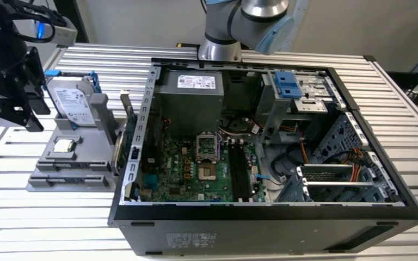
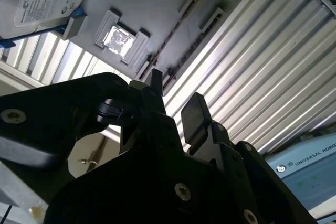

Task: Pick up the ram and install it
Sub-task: 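Pick up the ram and move it above insertion slot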

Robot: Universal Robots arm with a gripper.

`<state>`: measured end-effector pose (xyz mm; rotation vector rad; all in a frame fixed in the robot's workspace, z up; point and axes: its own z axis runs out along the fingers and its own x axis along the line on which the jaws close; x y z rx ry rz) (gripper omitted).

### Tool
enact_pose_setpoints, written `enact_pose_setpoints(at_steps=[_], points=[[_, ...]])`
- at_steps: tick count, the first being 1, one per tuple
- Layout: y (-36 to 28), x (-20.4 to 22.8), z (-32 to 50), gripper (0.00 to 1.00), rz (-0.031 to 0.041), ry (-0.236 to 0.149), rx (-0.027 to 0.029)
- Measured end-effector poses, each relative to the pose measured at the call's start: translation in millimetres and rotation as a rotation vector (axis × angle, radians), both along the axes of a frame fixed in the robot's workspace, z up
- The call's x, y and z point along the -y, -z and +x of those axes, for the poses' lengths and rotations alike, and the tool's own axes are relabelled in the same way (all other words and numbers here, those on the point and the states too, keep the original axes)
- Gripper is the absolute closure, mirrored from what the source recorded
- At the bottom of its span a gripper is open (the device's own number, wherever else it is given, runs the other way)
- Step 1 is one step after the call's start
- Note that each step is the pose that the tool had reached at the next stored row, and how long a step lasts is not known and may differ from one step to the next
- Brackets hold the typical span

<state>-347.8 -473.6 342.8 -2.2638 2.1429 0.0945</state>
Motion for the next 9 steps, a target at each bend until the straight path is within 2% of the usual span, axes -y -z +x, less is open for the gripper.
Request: enact_pose_setpoints(at_steps=[9], points=[[2.3, 0.0, 0.0, 0.00, 0.0002, 0.000, 0.0002]])
